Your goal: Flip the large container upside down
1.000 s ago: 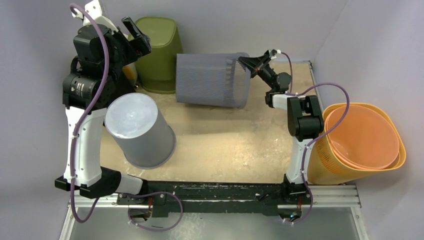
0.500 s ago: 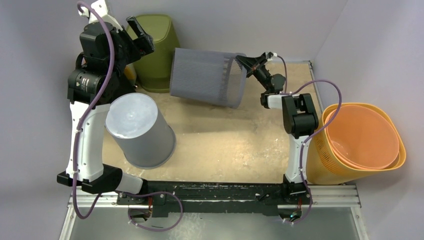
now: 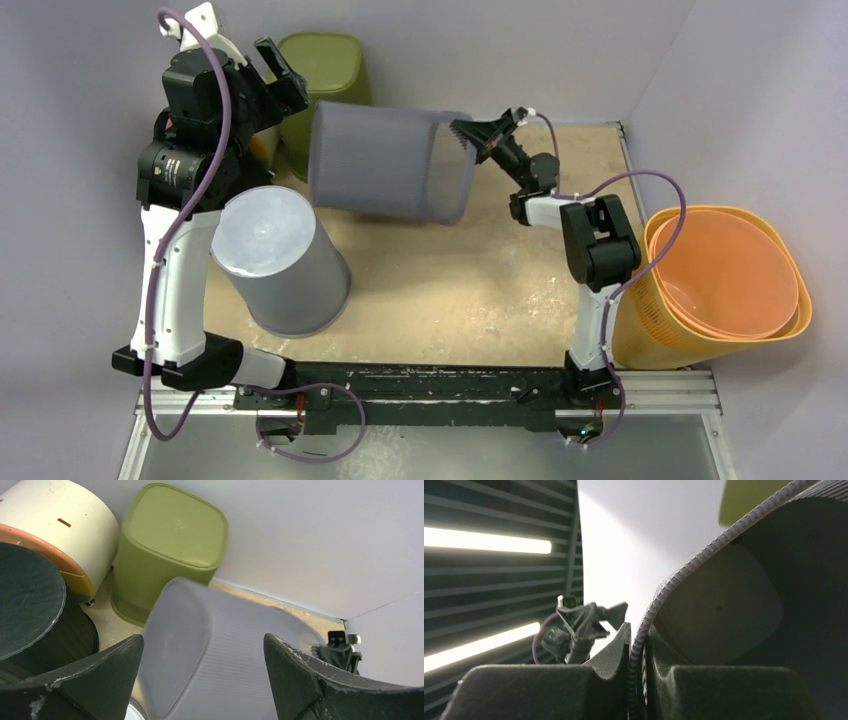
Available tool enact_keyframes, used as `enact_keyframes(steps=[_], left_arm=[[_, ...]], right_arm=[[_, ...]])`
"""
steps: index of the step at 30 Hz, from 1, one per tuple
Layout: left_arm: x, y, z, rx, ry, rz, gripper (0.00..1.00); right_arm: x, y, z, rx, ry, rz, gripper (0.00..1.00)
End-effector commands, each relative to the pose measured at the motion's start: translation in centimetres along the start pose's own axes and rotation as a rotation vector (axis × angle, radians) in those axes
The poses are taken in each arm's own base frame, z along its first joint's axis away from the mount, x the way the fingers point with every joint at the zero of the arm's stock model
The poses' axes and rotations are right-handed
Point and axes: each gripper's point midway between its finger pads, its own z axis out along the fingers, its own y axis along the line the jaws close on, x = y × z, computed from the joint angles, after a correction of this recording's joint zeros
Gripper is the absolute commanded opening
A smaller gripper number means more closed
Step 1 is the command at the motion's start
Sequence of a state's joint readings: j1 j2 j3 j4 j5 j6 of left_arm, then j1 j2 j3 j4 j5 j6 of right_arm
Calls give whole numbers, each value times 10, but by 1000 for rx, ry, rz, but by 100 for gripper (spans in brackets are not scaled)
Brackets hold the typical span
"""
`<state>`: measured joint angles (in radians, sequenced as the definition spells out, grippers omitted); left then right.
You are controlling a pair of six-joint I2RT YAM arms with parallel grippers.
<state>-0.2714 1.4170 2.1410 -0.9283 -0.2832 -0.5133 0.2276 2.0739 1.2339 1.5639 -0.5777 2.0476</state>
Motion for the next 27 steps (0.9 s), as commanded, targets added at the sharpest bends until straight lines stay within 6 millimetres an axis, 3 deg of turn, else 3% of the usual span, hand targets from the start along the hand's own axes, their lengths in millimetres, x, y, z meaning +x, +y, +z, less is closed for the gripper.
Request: enact_keyframes(steps=[1,10,15,21,27], left_arm=[[-17,-9,-12,48,-63,-26,86],[-10,-8,-10,49,-46,-27,86],[-8,-9,-7,51,-39,-27,86],[-8,-7,-8,45,-39,-27,86],[-10,-6,-10,38,-46,-29,86]], right_arm=[[99,110,-31,-385,249,-115,0],[107,102,-47,-331,231,-85,0],[105,72,-57,-246,214,-43,0],[89,32,-85,-115,145,-5,0],[53,15,-113,-25,96,-75,0]])
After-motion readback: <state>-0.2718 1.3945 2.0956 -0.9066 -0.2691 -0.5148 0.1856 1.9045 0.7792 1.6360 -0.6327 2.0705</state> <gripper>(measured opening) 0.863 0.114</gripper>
